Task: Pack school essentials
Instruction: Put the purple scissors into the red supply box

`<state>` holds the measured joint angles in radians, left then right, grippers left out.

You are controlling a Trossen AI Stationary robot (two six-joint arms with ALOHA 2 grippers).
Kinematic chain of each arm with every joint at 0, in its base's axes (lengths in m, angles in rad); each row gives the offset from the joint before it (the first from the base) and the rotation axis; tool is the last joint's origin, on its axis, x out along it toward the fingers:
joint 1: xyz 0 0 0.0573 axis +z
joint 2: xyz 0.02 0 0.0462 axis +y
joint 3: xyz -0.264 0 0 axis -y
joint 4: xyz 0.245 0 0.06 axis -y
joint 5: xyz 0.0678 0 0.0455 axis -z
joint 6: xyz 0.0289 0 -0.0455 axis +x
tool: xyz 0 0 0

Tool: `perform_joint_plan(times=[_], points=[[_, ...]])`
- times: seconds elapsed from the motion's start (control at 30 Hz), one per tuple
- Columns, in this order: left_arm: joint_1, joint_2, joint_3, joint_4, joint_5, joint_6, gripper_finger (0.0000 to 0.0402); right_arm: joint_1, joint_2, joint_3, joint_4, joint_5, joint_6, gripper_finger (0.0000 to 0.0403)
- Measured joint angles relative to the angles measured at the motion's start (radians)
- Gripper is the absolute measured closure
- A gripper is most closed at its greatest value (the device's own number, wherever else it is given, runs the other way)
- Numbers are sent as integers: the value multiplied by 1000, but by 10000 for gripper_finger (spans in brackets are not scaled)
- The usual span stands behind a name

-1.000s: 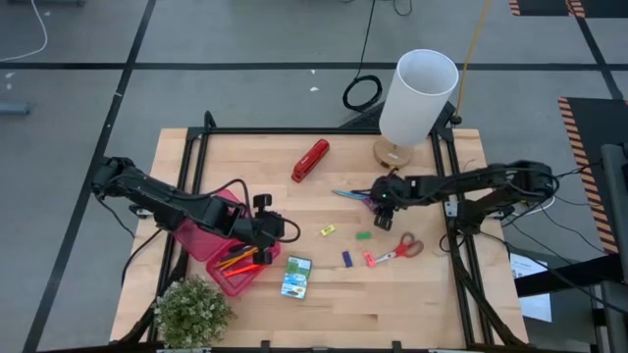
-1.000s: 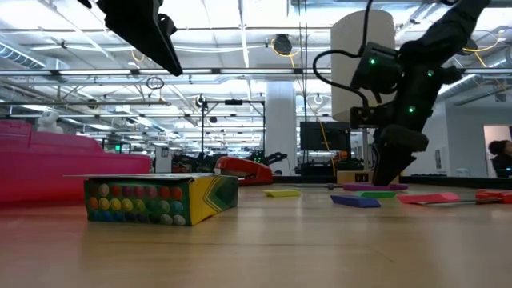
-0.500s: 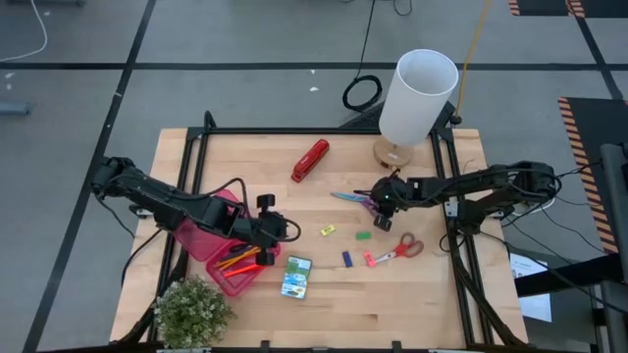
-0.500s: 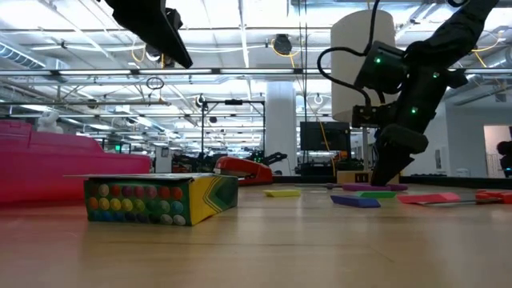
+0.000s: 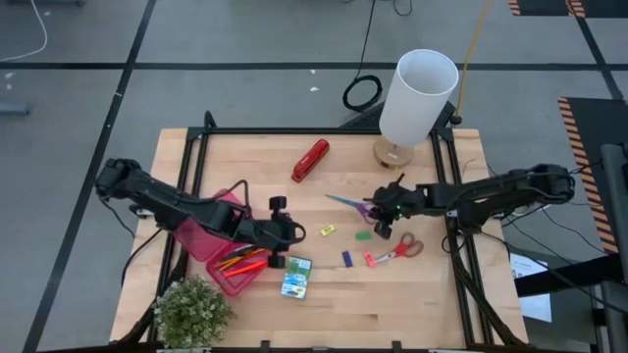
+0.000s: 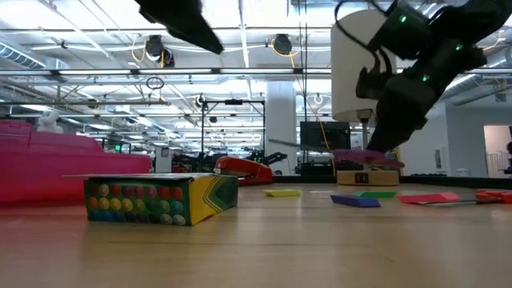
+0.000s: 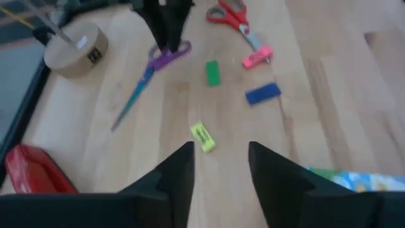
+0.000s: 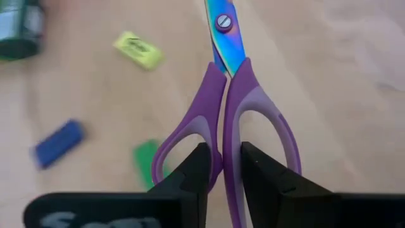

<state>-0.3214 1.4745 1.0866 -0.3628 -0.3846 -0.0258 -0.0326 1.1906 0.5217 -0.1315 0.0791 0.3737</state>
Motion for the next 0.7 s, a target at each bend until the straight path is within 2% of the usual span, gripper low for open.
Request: perform_joint_plan(times=[0.1, 0.2, 0.33, 0.47, 0.7], points=[[4, 61, 0, 62, -34, 50, 197, 72, -1, 0, 38, 20, 24, 338], [21, 107, 0, 145, -81, 83, 149, 148, 8, 0, 106, 86, 5, 338], [45, 166, 0, 235, -116, 169, 113, 199, 14, 1, 170, 75, -26, 337], [72, 216, 0, 273, -85, 203, 115, 209, 13, 1, 199, 76, -55, 338], [117, 242, 0, 308, -88, 236, 163, 216, 23, 1, 224, 73, -96, 337]])
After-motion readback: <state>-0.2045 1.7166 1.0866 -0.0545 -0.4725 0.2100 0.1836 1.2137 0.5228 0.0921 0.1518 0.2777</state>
